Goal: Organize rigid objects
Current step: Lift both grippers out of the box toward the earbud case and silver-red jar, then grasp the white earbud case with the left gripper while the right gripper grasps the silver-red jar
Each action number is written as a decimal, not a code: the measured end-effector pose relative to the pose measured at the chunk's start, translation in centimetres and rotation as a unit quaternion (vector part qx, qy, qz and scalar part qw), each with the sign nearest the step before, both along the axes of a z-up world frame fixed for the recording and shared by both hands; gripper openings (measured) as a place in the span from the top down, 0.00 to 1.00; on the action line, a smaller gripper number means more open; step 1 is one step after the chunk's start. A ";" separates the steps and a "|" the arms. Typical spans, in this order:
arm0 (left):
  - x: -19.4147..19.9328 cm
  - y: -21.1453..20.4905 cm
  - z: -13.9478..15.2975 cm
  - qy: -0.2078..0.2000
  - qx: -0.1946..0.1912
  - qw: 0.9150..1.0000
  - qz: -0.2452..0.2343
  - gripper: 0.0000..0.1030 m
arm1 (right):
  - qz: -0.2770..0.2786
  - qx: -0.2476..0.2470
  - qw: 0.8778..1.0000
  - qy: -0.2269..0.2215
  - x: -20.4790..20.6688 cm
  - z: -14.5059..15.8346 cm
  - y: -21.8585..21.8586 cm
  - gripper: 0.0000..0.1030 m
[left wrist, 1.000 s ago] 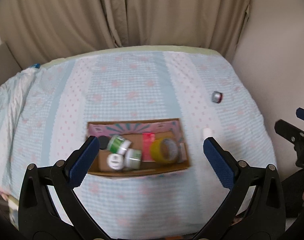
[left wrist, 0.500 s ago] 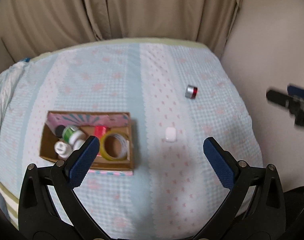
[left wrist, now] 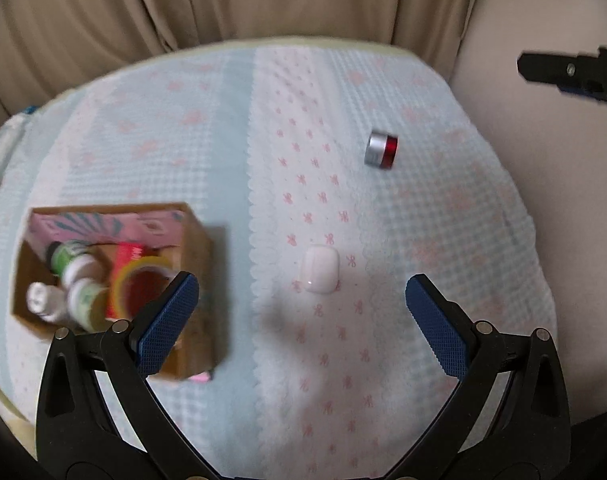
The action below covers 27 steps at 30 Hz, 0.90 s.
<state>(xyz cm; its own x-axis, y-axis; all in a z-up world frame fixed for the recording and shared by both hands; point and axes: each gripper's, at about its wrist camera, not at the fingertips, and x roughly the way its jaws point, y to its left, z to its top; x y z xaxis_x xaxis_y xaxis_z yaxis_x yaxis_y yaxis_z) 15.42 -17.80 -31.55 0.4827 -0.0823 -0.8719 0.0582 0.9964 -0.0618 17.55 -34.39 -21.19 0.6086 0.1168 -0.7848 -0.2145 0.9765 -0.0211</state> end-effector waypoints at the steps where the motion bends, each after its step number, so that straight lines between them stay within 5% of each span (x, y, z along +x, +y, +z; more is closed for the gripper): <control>1: 0.7 -0.3 -1.3 0.007 0.000 1.000 -0.001 0.02 | 0.015 -0.007 1.000 0.004 0.8 -0.8 0.0 0.00; 11: 5.1 -1.8 -12.0 0.068 0.007 0.998 -0.011 0.19 | 0.164 -0.078 0.980 0.084 10.8 -12.2 1.3 0.00; 15: 6.3 -2.2 -15.1 0.092 0.002 0.996 -0.006 0.30 | 0.211 -0.113 0.963 0.122 14.0 -16.9 2.2 0.10; 22: 7.4 -3.4 -16.5 0.101 0.014 0.995 -0.010 0.34 | 0.263 -0.147 0.938 0.171 17.4 -22.2 3.0 0.18; 27: 7.9 -3.0 -16.3 0.105 0.007 0.994 -0.004 0.58 | 0.292 -0.167 0.922 0.191 18.2 -24.0 3.6 0.36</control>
